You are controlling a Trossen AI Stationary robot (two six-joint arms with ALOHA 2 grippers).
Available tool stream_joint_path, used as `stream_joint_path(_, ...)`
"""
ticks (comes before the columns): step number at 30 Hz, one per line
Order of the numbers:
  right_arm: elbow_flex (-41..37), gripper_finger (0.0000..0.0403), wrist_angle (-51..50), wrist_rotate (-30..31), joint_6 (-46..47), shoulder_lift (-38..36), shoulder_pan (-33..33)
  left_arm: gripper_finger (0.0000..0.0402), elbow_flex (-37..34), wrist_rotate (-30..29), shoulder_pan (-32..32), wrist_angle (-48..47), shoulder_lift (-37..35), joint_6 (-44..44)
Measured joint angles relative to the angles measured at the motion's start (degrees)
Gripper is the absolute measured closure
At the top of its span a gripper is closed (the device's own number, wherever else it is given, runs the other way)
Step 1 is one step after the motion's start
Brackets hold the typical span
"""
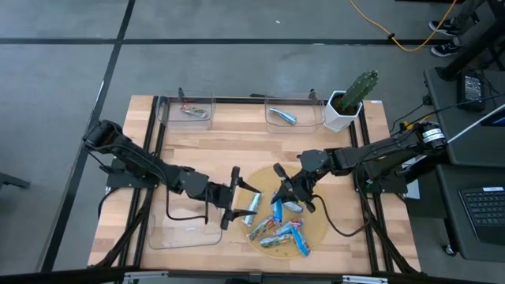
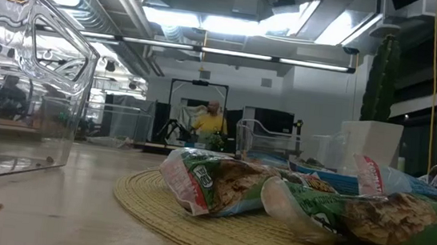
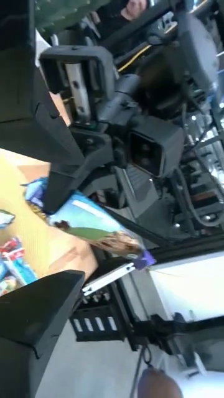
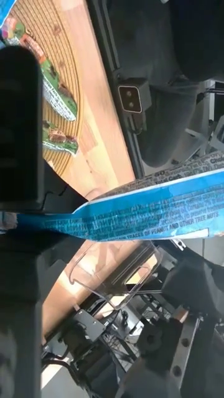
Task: Pick and place Granola Bars by type
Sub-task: Put the blue granola bar into the bottom transparent bin
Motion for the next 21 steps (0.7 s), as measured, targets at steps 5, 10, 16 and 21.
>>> stream_joint_path(5,0.01,0.0366,1.86,-0.04,-0.36,1.18,-0.88,0.0116,0.08,1.96,-0.07,4.02,1.21,0.58)
stream_joint_path(10,0.02,0.0379,5.05,-1.62,-0.48,3.00,-2.55,0.0116,2.71,2.46,0.67,3.48,4.85,1.51)
stream_joint_path(16,0.02,0.0374,7.91,-4.50,-0.45,4.18,-4.34,0.0116,6.76,3.33,2.09,2.53,8.74,2.25)
stream_joint_path(21,0.02,0.0364,8.09,-4.52,-0.46,4.24,-4.51,0.0117,7.59,3.51,3.01,1.33,9.46,2.21)
